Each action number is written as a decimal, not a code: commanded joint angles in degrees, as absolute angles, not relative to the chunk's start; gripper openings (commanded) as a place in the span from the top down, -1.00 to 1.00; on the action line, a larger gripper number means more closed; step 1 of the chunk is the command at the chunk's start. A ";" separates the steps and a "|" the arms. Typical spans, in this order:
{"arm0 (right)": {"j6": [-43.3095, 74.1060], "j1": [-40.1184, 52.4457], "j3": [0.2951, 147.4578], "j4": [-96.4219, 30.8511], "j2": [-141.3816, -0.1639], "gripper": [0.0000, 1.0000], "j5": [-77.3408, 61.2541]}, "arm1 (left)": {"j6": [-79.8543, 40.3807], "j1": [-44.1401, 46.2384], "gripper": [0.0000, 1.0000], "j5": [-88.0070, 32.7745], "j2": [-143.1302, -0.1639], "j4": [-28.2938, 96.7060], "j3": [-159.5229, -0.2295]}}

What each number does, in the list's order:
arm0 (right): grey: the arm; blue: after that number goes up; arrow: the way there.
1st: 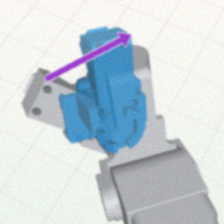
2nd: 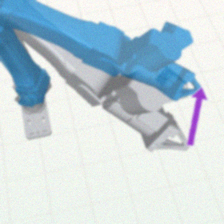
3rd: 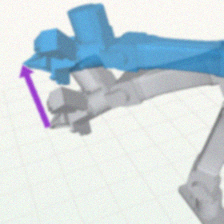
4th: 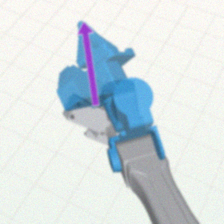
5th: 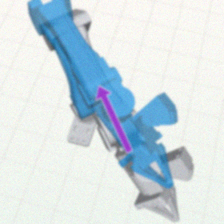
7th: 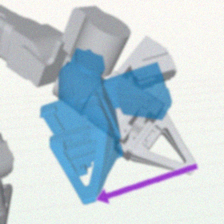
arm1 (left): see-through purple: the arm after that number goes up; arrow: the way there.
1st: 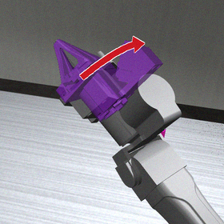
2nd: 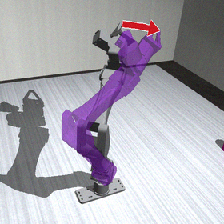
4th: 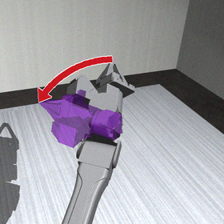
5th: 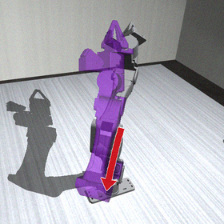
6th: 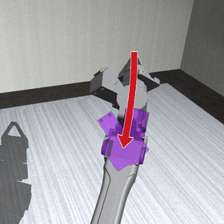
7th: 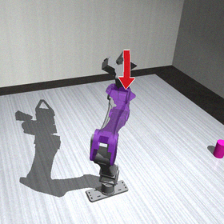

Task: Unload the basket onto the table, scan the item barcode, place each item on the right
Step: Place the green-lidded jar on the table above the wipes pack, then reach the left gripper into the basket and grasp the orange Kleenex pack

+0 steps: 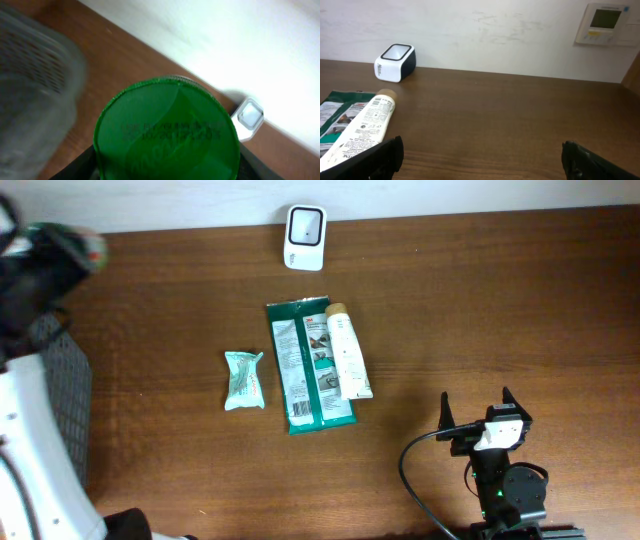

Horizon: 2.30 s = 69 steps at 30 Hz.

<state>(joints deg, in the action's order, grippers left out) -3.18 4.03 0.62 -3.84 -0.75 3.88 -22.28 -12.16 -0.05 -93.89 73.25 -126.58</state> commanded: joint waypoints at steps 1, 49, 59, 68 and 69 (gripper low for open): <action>-2.96 3.68 0.32 -4.27 -0.36 -0.97 4.56 | -22.20 -2.55 0.27 10.70 -97.93 77.56 -126.17; -2.96 3.68 0.32 -4.25 -0.36 -0.97 4.56 | -26.52 -43.44 -0.46 12.86 -106.48 77.95 -118.74; -2.96 3.68 0.32 -4.25 -0.36 -0.97 4.56 | -12.23 -47.20 -0.40 22.90 -106.52 36.97 -80.09; -2.96 3.68 0.32 -4.25 -0.36 -0.97 4.56 | 11.40 -47.22 -0.25 23.40 -114.50 27.40 -77.76; -2.96 3.68 0.32 -4.25 -0.36 -0.96 4.56 | 11.77 -47.22 -0.23 23.40 -115.24 26.50 -77.76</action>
